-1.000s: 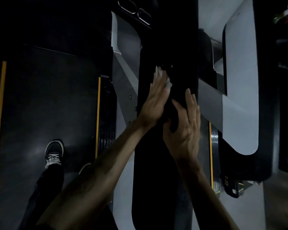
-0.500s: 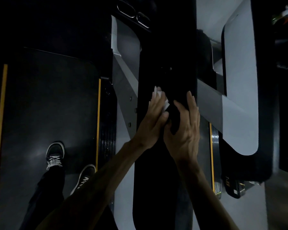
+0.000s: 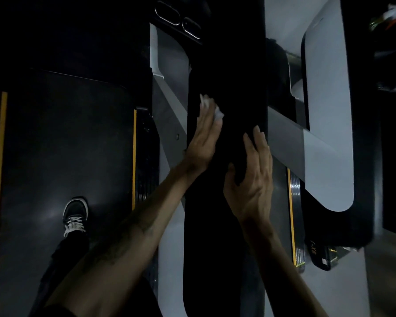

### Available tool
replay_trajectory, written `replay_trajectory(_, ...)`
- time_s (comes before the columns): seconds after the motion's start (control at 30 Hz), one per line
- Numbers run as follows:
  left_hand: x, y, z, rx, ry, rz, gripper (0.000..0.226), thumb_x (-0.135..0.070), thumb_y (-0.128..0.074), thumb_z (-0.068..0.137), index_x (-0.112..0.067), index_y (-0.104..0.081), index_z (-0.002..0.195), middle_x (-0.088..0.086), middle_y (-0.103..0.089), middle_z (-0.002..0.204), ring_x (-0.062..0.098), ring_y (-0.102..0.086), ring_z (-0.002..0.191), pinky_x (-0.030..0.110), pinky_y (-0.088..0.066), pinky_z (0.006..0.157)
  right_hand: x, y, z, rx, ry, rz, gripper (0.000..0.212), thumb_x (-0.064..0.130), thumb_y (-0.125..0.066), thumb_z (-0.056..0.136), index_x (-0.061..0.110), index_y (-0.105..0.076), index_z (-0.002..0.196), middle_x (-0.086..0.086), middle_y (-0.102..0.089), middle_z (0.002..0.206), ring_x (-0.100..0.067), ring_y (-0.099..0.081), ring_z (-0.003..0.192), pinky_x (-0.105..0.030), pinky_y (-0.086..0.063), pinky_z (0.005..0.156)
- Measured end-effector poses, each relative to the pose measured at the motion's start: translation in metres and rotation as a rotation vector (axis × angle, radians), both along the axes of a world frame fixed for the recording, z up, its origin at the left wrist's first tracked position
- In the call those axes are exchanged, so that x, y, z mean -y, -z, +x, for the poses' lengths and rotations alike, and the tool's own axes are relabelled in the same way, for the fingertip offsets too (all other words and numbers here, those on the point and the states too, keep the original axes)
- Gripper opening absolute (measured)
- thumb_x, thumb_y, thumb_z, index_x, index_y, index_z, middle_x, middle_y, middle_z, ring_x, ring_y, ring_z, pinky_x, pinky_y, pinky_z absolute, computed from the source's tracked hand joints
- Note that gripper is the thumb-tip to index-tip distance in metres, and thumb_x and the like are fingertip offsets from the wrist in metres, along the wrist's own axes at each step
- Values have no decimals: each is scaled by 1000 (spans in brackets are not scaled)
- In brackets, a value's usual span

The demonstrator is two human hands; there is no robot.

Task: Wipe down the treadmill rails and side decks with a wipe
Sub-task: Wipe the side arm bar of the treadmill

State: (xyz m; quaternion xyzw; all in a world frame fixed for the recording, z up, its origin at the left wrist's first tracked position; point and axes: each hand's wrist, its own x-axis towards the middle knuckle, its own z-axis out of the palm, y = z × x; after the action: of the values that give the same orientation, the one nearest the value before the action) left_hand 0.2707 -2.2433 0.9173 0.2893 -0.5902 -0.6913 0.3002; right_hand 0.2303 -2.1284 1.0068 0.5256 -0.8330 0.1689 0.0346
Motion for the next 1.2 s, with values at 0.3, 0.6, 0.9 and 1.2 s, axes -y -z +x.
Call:
replay_trajectory(0.3, -30, -25, 12, -134, 117, -51, 59, -40, -27, 107, -20, -7, 160, -1, 3, 171, 9, 7, 158, 48, 5, 129, 0, 1, -2, -8, -3, 19, 59, -3, -62, 91, -3, -47, 148, -20, -35, 162, -34, -28, 154, -59, -32, 118)
replay_trajectory(0.6, 58, -26, -28, -12, 74, -84, 104, -86, -6, 87, -19, 5, 164, 1, 19, 171, 8, 17, 155, 40, 15, 126, -1, 3, -3, -74, -30, 20, 56, 7, -60, 95, -2, -47, 148, -18, -35, 163, -33, -28, 154, -59, -35, 117)
replay_trajectory(0.9, 0, 11, 2, -21, 93, 79, 75, -57, -21, 107, -13, -3, 165, 0, 8, 173, 11, 13, 158, 50, 2, 129, 0, 6, -5, -192, -94, 57, 51, 8, -55, 94, -4, -53, 144, -25, -38, 159, -40, -32, 151, -60, -35, 117)
replay_trajectory(1.2, 34, -34, -16, -79, 158, -140, 68, -46, -23, 109, -11, -2, 164, 6, 15, 171, 13, 17, 157, 29, 17, 124, 4, 2, -2, -207, -22, 85, 56, 13, -66, 93, 4, -53, 147, -17, -41, 160, -33, -36, 151, -54, -40, 115)
